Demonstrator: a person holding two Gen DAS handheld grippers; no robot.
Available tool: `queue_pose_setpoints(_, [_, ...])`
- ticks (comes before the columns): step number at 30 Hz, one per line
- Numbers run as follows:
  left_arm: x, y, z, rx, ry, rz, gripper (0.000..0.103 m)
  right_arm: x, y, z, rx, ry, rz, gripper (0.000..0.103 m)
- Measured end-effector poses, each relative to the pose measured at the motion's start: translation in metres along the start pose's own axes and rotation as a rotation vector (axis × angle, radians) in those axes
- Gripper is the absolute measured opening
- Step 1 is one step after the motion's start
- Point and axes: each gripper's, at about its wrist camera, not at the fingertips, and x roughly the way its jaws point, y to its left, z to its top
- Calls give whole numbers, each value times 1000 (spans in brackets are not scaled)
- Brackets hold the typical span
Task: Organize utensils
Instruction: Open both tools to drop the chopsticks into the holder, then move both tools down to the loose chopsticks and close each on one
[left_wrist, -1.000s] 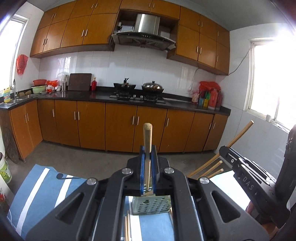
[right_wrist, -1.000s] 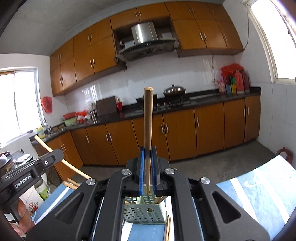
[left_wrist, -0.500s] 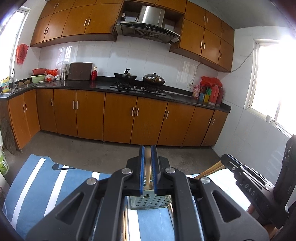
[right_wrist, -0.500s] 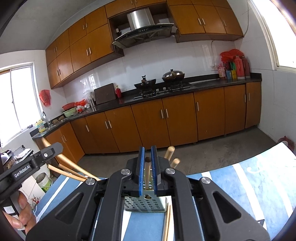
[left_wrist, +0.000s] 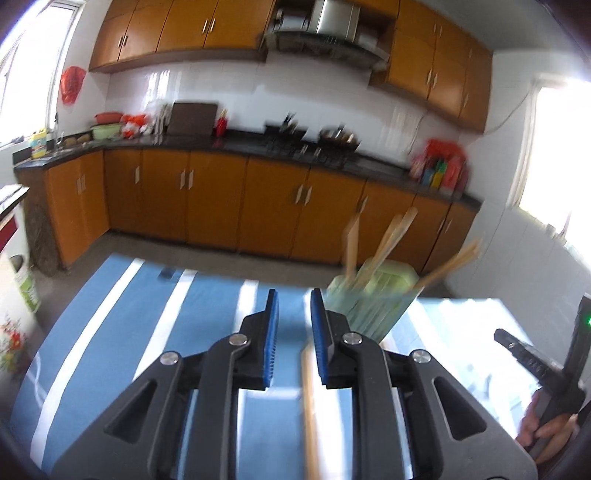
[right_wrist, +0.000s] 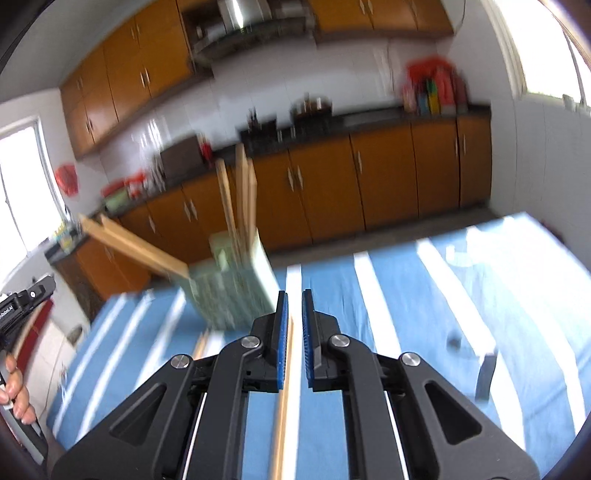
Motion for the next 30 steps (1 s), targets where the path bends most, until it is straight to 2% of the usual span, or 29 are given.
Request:
queue_pose_setpoints(2, [16, 12, -26, -13, 84, 12, 19, 23, -4, -24, 22, 103, 23, 9])
queue_pose_setpoints(5, [39, 26, -61, -42, 193, 14, 19, 49, 2, -52, 12, 202, 41, 9])
queue_pose_setpoints(10, [59, 34, -95, -58, 286, -3, 19, 75, 17, -79, -29, 277, 33, 9])
queue_pose_setpoints(21, [71, 20, -113, -25, 345, -40, 22, 88, 17, -86, -55, 310, -14, 9])
queue_pose_setpoints(26, [77, 12, -119, -9, 363, -62, 22, 87, 22, -88, -111, 289, -37, 8])
queue_pose_setpoints(30, [80, 4, -125, 4, 382, -92, 22, 88, 5, -81, -68, 259, -144, 8])
